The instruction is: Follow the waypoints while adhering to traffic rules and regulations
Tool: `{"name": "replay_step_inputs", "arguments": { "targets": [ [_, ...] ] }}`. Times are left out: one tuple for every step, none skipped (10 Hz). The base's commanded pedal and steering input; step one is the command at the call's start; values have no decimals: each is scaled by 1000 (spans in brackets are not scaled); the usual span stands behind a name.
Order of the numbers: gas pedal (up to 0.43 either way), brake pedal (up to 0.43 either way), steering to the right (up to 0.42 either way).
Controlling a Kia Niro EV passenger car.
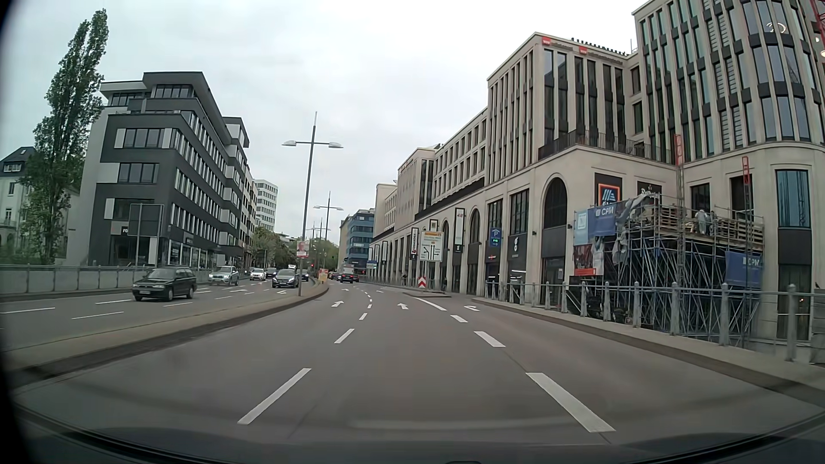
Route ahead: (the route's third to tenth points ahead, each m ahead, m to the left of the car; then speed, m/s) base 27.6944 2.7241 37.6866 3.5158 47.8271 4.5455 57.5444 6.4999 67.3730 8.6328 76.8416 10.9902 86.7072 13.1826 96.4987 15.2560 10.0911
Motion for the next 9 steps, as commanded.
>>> {"name": "replay_step_inputs", "arguments": {
  "targets": [
    [0, 0, -13],
    [8, 0, -12],
    [20, 0, -13],
    [67, 0, -12],
    [67, 0, -13],
    [67, 0, -13],
    [79, 0, -14],
    [87, 0, -14],
    [98, 0, -14]
  ]
}}
